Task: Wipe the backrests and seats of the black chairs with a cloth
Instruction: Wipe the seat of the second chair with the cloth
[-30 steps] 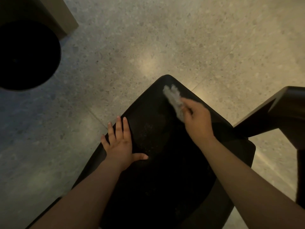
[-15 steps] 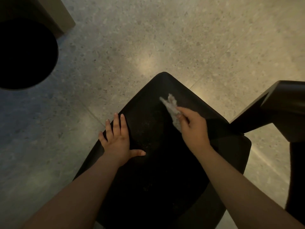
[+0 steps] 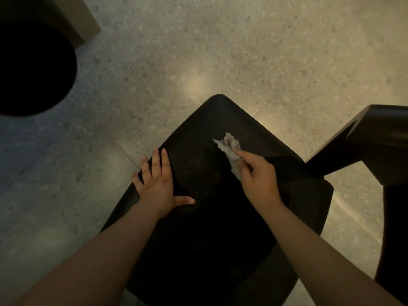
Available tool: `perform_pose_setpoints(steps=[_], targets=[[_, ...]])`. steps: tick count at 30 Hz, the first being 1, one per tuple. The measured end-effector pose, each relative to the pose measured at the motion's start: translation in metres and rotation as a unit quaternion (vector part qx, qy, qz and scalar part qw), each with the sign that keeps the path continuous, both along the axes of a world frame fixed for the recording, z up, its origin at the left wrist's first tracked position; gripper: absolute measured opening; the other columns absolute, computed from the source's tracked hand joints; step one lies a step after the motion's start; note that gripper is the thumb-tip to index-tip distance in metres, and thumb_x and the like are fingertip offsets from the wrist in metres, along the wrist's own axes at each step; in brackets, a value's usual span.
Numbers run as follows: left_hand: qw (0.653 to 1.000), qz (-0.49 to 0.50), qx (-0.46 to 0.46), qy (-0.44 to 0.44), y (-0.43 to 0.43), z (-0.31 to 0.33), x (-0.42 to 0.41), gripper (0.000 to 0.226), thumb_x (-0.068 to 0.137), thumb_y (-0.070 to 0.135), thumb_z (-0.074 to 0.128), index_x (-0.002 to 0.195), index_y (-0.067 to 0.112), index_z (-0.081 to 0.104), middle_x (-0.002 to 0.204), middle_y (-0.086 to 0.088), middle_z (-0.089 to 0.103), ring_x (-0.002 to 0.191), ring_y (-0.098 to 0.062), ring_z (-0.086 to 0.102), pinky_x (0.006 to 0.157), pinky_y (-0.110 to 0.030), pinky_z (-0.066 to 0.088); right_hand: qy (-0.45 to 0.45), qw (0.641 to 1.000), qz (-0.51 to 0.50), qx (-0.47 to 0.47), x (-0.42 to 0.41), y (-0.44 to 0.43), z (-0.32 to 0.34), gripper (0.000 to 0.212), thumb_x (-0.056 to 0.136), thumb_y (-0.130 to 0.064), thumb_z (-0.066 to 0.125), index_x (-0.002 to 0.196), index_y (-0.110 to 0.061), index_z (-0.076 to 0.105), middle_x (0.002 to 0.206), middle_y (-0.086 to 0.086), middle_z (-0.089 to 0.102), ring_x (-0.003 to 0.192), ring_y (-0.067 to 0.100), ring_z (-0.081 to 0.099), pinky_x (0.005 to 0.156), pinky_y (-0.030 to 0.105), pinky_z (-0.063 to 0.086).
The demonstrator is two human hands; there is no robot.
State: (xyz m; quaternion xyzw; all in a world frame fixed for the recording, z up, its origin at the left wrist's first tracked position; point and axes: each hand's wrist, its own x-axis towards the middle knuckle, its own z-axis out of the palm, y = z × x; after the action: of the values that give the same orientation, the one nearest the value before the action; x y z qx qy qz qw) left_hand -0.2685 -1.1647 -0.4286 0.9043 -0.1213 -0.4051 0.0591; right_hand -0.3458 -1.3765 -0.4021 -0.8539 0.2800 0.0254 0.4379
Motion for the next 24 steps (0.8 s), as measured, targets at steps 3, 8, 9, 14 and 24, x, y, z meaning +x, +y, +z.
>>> perform_pose_setpoints(steps=[3,8,9,14,24], targets=[[0.999,0.003,-0.046,-0.006,0.010,0.003,0.000,0.148,0.058,0.074,0.074,0.146,0.022,-0.033,0.154,0.000,-0.039,0.144,-0.030,-0.028,0.118,-0.058,-0.005,-0.031,0.999,-0.015,-0.035,0.012,-0.006,0.008,0.033,0.097,-0.012,0.055,0.127,-0.024,0.060,0.109,-0.015,0.061,0.095,-0.010,0.054,0.090,0.017,0.048],[0.998,0.033,-0.047,-0.024,0.044,0.010,-0.003,0.150,0.056,0.075,0.074,0.146,0.021,-0.033,0.155,0.000,-0.036,0.145,-0.027,-0.028,0.118,-0.058,-0.003,-0.044,0.992,0.025,-0.117,0.055,-0.007,-0.002,0.037,0.097,-0.016,0.049,0.133,-0.024,0.057,0.125,-0.003,0.063,0.118,0.013,0.055,0.102,0.035,0.048],[0.998,0.047,-0.032,-0.015,0.050,0.009,-0.004,0.150,0.055,0.076,0.073,0.146,0.020,-0.033,0.155,0.000,-0.037,0.144,-0.028,-0.028,0.117,-0.059,-0.004,-0.035,0.992,0.020,-0.122,0.063,-0.006,-0.006,0.038,0.097,-0.017,0.049,0.134,-0.025,0.056,0.128,-0.002,0.062,0.121,0.017,0.054,0.103,0.039,0.048],[0.996,0.081,-0.035,0.032,0.061,0.001,-0.005,0.145,0.059,0.073,0.073,0.150,0.020,-0.026,0.161,-0.003,-0.020,0.149,-0.027,-0.012,0.119,-0.058,0.010,-0.010,0.995,0.008,-0.103,0.062,0.027,-0.015,0.038,0.096,-0.013,0.052,0.132,-0.024,0.058,0.127,-0.001,0.061,0.123,0.019,0.051,0.104,0.043,0.046],[0.995,0.089,-0.042,0.014,0.061,-0.004,-0.008,0.143,0.058,0.075,0.073,0.151,0.023,-0.022,0.162,-0.005,-0.009,0.148,-0.029,0.003,0.119,-0.054,0.014,-0.052,0.992,0.047,-0.106,0.107,0.019,0.000,0.038,0.098,-0.020,0.053,0.135,-0.021,0.052,0.110,-0.006,0.060,0.100,0.010,0.057,0.087,0.025,0.050]])
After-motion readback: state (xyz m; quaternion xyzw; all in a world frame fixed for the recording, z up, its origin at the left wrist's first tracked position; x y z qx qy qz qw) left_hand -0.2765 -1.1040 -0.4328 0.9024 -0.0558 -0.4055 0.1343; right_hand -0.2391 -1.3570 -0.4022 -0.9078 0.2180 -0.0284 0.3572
